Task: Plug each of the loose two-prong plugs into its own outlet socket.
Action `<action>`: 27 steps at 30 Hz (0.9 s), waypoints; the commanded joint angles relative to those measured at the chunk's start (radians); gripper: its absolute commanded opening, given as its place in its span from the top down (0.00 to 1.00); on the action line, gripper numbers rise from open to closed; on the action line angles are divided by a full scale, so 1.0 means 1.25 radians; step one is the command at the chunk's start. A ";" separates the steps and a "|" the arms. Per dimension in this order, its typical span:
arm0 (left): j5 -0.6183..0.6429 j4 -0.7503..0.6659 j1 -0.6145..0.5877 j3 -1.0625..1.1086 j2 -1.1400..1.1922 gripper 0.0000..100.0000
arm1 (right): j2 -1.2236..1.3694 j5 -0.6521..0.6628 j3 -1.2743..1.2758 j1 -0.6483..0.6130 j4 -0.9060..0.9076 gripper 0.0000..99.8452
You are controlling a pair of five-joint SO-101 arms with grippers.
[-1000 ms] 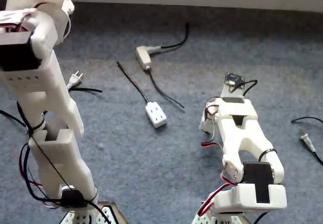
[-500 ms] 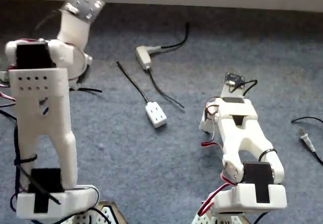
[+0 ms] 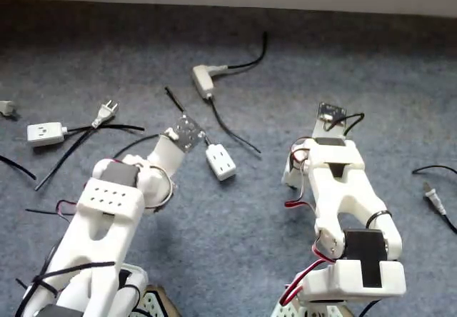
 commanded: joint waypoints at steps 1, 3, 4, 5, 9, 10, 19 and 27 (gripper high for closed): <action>-0.009 -0.153 0.020 0.127 -0.024 0.99 | -0.008 -0.002 -0.006 0.009 -0.039 0.82; -0.029 -0.185 0.050 0.172 -0.024 0.97 | -0.008 -0.002 -0.006 0.009 -0.039 0.82; -0.060 -0.187 0.067 0.191 -0.024 0.94 | -0.008 -0.002 -0.006 0.009 -0.039 0.82; -0.083 -0.187 0.083 0.207 -0.026 0.90 | -0.008 -0.002 -0.006 0.009 -0.039 0.82; -0.095 -0.187 0.073 0.207 -0.030 0.83 | -0.008 -0.002 -0.006 0.009 -0.039 0.82; -0.095 -0.187 0.064 0.203 -0.030 0.83 | -0.008 -0.002 -0.006 0.009 -0.039 0.82; -0.115 -0.189 -0.001 0.202 -0.030 0.83 | -0.008 -0.002 -0.006 0.009 -0.039 0.82; -0.223 -0.187 -0.071 0.209 -0.030 0.83 | -0.008 -0.002 -0.006 0.010 -0.039 0.82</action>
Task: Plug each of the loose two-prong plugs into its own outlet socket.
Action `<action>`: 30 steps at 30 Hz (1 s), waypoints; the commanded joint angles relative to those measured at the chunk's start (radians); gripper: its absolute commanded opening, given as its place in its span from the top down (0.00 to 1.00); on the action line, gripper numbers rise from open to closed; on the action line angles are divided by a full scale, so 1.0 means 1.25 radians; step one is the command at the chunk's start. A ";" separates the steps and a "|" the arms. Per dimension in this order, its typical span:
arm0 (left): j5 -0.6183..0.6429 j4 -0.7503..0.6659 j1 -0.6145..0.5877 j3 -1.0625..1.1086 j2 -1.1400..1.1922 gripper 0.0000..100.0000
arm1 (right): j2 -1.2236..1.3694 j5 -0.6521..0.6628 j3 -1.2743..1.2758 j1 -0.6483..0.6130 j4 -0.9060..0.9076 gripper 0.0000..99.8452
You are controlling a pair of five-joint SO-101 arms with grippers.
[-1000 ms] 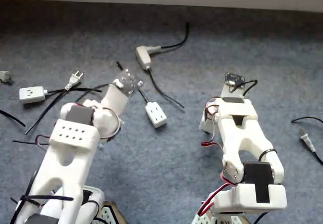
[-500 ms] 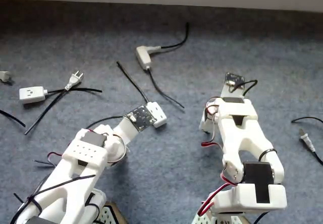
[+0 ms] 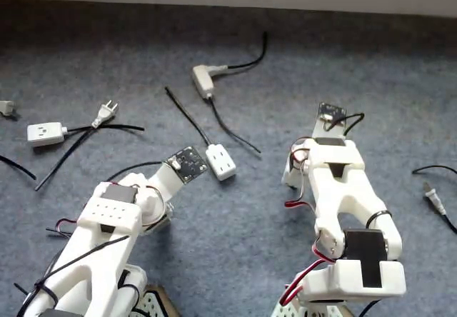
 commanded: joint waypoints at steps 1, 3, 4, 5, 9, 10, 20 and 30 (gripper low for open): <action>-0.049 -0.007 -0.041 -0.002 -0.013 0.83 | -0.008 -0.002 -0.006 0.010 -0.039 0.82; -0.066 -0.006 -0.048 -0.003 -0.013 0.83 | -0.008 -0.002 -0.006 0.010 -0.039 0.82; -0.069 -0.001 -0.051 -0.006 -0.013 0.83 | -0.008 -0.002 -0.006 0.010 -0.039 0.82; -0.069 0.015 -0.050 -0.010 -0.013 0.83 | -0.008 -0.002 -0.006 0.010 -0.039 0.82; -0.070 0.114 -0.028 -0.068 -0.014 0.83 | -0.008 -0.002 -0.006 0.010 -0.039 0.82; -0.070 0.136 -0.024 -0.083 -0.014 0.83 | -0.008 -0.002 -0.006 0.010 -0.039 0.82; -0.164 0.187 -0.039 -0.115 -0.013 0.83 | -0.008 -0.002 -0.006 0.010 -0.039 0.82; -0.166 0.187 -0.035 -0.107 -0.007 0.83 | -0.008 -0.002 -0.006 0.010 -0.039 0.82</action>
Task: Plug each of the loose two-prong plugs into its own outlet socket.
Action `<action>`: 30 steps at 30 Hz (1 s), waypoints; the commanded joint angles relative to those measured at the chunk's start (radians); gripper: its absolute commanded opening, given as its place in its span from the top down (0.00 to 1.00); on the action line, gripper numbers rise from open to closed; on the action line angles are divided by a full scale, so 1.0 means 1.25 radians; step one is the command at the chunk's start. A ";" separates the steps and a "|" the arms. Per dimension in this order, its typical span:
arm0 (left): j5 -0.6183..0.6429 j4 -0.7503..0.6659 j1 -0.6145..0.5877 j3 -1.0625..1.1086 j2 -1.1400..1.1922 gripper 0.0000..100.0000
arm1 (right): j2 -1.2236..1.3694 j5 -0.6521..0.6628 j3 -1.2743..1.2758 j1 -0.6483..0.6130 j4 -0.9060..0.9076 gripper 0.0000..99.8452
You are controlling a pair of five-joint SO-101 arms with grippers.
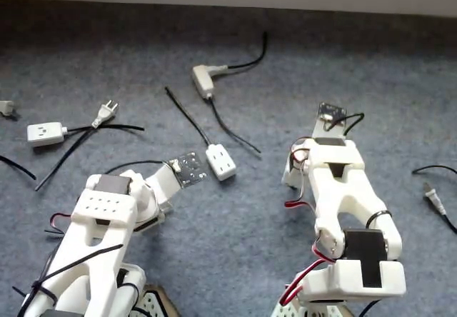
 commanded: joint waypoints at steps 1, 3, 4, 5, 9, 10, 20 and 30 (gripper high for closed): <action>-0.006 0.006 0.001 -0.013 -0.007 0.83 | -0.008 -0.002 -0.006 0.010 -0.039 0.82; -0.006 -0.029 0.002 0.015 -0.007 0.85 | -0.008 -0.002 -0.006 0.010 -0.039 0.82; -0.006 -0.053 0.002 0.034 -0.007 0.87 | -0.008 -0.002 -0.006 0.010 -0.039 0.82; -0.006 -0.072 0.002 0.051 -0.008 0.90 | -0.008 -0.002 -0.006 0.010 -0.039 0.82; -0.004 -0.095 0.002 0.069 -0.012 0.95 | -0.008 -0.002 -0.006 0.010 -0.039 0.82; -0.004 -0.096 0.002 0.068 -0.013 0.95 | -0.008 -0.002 -0.006 0.010 -0.039 0.82; 0.109 -0.093 0.017 -0.083 -0.013 0.95 | -0.008 -0.002 -0.008 0.010 -0.039 0.82; 0.480 0.090 0.380 -0.279 -0.137 0.99 | -0.008 -0.006 -0.008 0.024 -0.040 0.82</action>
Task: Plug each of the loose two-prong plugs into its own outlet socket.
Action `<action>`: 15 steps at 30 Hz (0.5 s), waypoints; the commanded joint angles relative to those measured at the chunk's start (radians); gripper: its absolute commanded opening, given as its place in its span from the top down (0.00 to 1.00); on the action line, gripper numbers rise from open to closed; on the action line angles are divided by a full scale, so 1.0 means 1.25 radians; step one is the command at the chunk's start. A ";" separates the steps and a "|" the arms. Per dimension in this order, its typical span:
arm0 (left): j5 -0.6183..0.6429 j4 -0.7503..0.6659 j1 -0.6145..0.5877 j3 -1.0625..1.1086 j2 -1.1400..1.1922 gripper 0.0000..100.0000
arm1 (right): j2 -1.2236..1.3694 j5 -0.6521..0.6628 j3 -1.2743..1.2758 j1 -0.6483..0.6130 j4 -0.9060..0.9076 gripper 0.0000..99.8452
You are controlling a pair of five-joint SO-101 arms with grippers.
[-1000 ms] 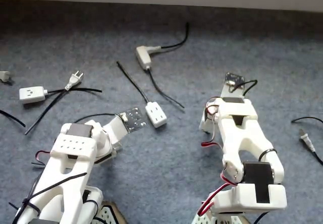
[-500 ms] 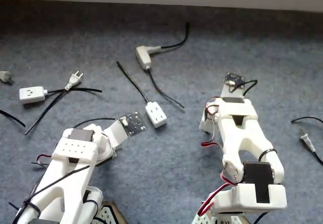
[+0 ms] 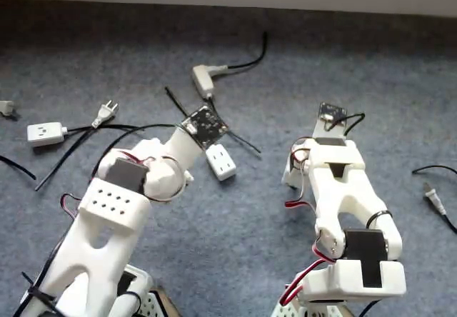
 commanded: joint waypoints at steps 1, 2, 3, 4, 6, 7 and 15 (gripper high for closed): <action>0.161 0.042 0.230 -0.012 -0.138 0.99 | -0.008 -0.007 -0.008 0.028 -0.040 0.82; 0.167 0.015 0.263 0.015 -0.176 0.99 | -0.008 -0.007 -0.008 0.034 -0.040 0.82; 0.169 -0.015 0.285 0.050 -0.213 0.99 | -0.008 -0.007 -0.008 0.037 -0.040 0.82; 0.169 -0.054 0.299 0.093 -0.251 0.99 | -0.008 -0.007 -0.008 0.037 -0.040 0.82; 0.203 -0.155 0.303 0.196 -0.338 0.99 | -0.008 -0.007 -0.008 0.037 -0.040 0.82; 0.237 -0.215 0.300 0.252 -0.384 0.99 | -0.008 -0.007 -0.008 0.037 -0.040 0.82; 0.430 -0.714 0.252 0.708 -0.754 0.99 | -0.008 -0.002 -0.008 0.037 -0.040 0.82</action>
